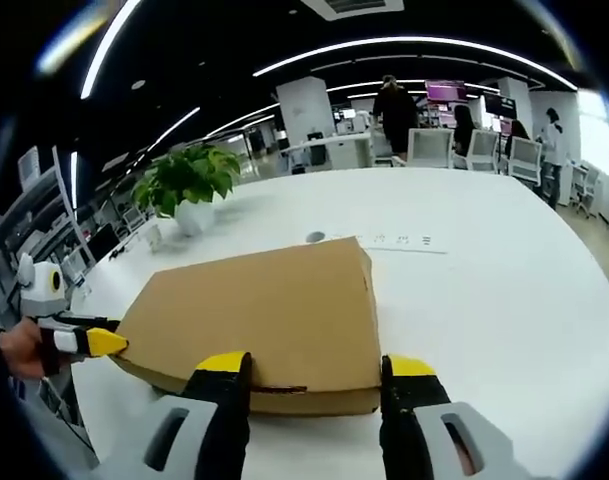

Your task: Operate the shoe box by opening the lid, removing the specified soft item, and placing it in the target area until the item is outside and the box remains undamaged.

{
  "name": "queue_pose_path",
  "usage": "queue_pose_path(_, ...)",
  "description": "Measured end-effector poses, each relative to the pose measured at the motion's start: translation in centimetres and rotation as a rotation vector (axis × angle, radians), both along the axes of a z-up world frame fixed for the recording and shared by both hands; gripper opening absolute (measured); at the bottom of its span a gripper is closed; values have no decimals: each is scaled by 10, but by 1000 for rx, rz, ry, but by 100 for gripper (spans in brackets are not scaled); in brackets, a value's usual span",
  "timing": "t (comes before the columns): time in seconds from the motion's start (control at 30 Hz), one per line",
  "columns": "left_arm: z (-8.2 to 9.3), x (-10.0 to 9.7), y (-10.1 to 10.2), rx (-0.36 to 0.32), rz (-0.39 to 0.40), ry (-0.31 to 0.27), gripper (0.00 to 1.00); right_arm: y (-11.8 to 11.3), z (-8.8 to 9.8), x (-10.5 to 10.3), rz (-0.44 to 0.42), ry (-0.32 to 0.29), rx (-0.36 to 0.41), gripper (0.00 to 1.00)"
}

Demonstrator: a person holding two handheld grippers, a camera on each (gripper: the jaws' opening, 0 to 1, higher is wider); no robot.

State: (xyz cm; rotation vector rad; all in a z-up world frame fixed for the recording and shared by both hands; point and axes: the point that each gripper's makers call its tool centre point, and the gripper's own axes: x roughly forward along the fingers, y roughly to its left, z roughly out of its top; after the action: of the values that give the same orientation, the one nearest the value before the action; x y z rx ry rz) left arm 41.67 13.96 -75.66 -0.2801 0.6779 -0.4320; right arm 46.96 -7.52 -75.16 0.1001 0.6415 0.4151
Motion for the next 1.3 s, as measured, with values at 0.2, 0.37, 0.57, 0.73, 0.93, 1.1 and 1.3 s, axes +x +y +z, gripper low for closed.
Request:
queue_pose_path(0.2,0,-12,20,15,-1,11,46,18,-2,-7,25,-1,0,48)
queue_pose_path(0.37,1,-24,38,23,7,18,46,37,-3,-16,50,-2,2,48)
queue_pose_path(0.57,0,-43,63,31,21,23,46,60,-5,-30,90,-1,5,48)
queue_pose_path(0.73,1,-57,79,32,33,27,46,77,-6,-42,106,2,8,47)
queue_pose_path(0.93,1,-71,96,34,44,37,46,95,-7,-56,134,15,7,46)
queue_pose_path(1.1,1,-82,110,35,49,41,46,108,-7,-66,147,18,9,46)
queue_pose_path(1.3,2,-90,122,40,52,49,46,121,-7,-74,161,26,8,45)
